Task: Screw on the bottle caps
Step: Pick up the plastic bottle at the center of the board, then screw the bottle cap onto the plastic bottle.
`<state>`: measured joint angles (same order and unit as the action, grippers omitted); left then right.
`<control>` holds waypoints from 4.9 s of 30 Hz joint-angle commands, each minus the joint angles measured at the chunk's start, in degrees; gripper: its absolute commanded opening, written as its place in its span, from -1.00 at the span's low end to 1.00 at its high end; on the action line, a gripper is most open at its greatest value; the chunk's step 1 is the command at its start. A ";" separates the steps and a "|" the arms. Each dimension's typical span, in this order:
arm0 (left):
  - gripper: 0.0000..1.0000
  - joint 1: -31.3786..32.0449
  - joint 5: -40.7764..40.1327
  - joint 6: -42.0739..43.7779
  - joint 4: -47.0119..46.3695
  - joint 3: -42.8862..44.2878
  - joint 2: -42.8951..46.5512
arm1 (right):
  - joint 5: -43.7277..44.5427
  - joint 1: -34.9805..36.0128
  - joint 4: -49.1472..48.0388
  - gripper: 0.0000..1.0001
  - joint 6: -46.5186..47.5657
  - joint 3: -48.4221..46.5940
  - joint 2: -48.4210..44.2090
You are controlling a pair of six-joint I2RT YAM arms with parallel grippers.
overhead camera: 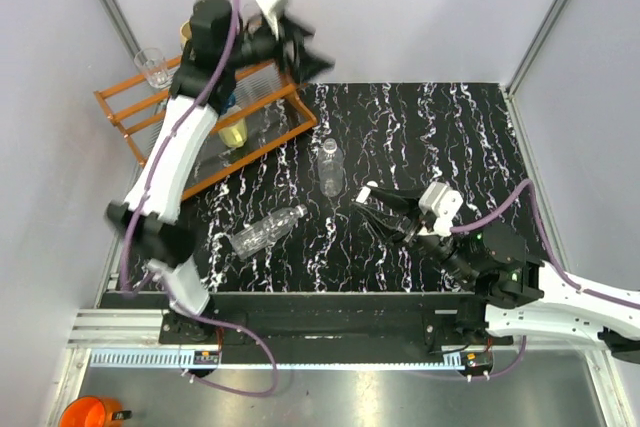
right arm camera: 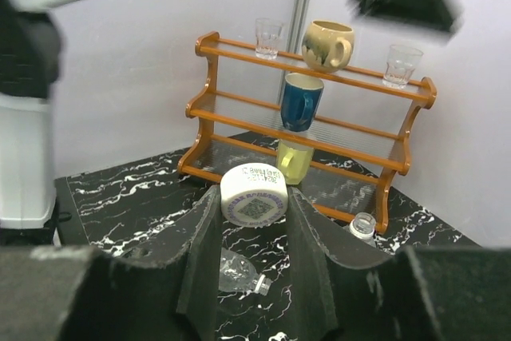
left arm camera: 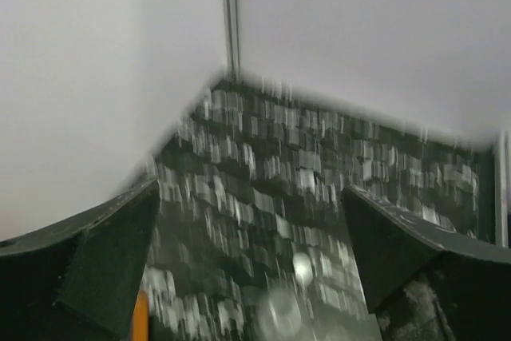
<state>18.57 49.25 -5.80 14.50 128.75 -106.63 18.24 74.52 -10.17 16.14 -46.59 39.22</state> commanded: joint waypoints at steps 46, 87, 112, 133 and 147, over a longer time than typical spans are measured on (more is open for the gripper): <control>0.98 -2.48 -26.32 43.33 23.12 -81.29 19.88 | 6.02 0.27 4.11 -0.52 -10.95 5.81 -6.00; -0.14 17.11 -26.49 50.28 59.33 -59.50 59.52 | -27.12 0.27 36.54 -0.53 -18.52 -18.71 11.13; -0.16 18.79 -27.90 47.64 55.90 -59.75 56.71 | -49.35 -17.48 31.27 -0.59 -16.41 -21.18 21.87; -0.19 18.70 -26.67 46.14 55.20 -56.59 54.07 | -56.46 -25.21 27.14 -0.63 -17.37 -18.19 23.35; -0.21 18.70 -26.23 46.14 55.20 -55.71 53.63 | -58.93 -27.06 25.38 -0.64 -17.37 -17.57 25.55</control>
<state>37.08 21.85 40.80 72.27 70.43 -53.01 -38.74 48.40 18.09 -1.15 -63.77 64.31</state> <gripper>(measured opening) 0.572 0.399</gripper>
